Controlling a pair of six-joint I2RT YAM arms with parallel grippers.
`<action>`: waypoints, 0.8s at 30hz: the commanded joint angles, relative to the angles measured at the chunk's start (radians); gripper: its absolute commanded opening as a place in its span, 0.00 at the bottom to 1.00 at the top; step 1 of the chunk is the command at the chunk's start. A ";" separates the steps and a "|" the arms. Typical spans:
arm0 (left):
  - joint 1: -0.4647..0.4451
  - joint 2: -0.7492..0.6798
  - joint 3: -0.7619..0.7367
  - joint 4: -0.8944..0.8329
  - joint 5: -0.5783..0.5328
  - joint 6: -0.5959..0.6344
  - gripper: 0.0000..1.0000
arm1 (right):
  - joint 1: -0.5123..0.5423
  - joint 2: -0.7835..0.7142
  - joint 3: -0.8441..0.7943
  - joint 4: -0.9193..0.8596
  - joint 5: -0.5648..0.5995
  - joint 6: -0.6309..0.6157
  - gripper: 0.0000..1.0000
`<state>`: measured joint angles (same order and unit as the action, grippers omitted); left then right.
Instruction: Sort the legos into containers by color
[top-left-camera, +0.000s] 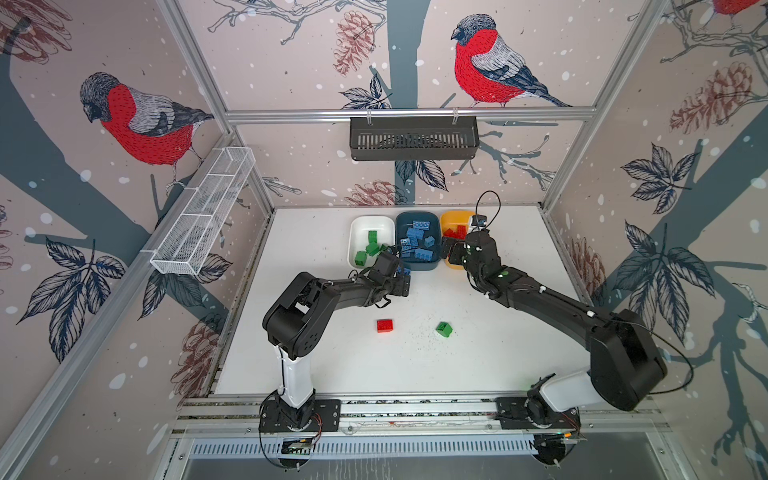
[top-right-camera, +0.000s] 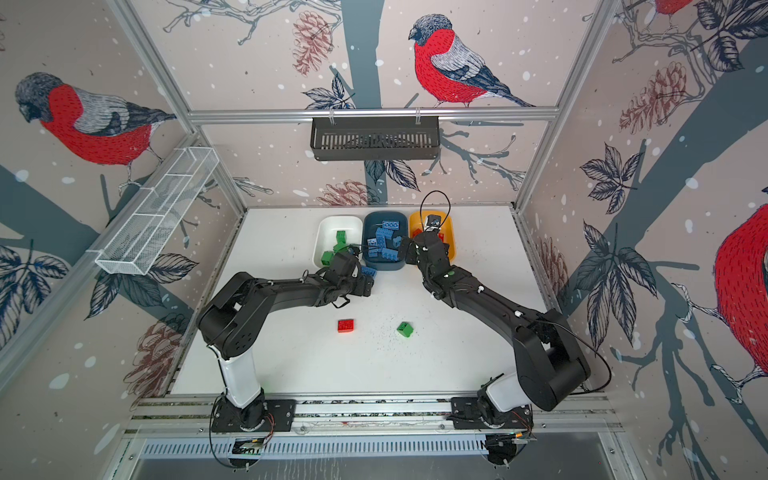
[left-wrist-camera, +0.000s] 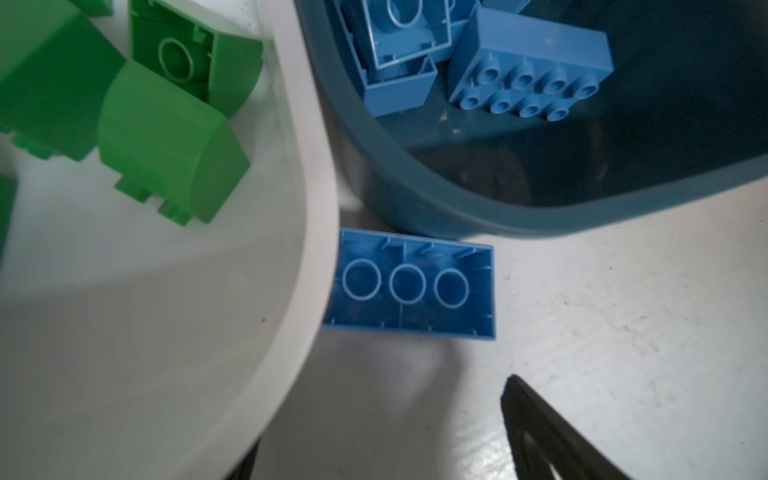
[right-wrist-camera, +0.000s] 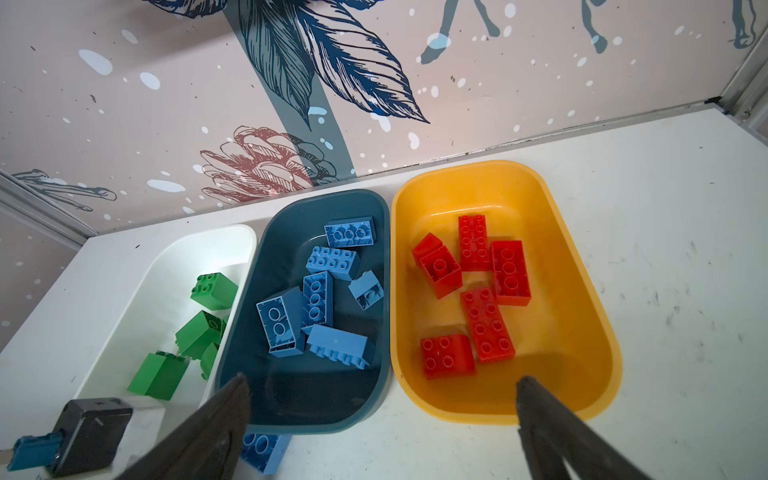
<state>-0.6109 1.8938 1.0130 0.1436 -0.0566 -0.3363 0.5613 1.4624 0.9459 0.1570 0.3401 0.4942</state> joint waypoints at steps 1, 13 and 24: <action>-0.001 0.018 0.022 0.017 -0.024 0.026 0.89 | -0.001 0.002 0.006 -0.015 0.026 -0.001 1.00; -0.021 0.076 0.078 -0.012 -0.064 0.062 0.86 | -0.001 0.012 0.010 -0.025 0.028 -0.005 0.99; -0.034 0.089 0.098 -0.047 -0.100 0.049 0.65 | -0.003 0.017 0.008 -0.036 0.020 -0.005 1.00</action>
<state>-0.6403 1.9900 1.1122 0.1406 -0.1501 -0.2817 0.5594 1.4776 0.9504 0.1207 0.3500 0.4938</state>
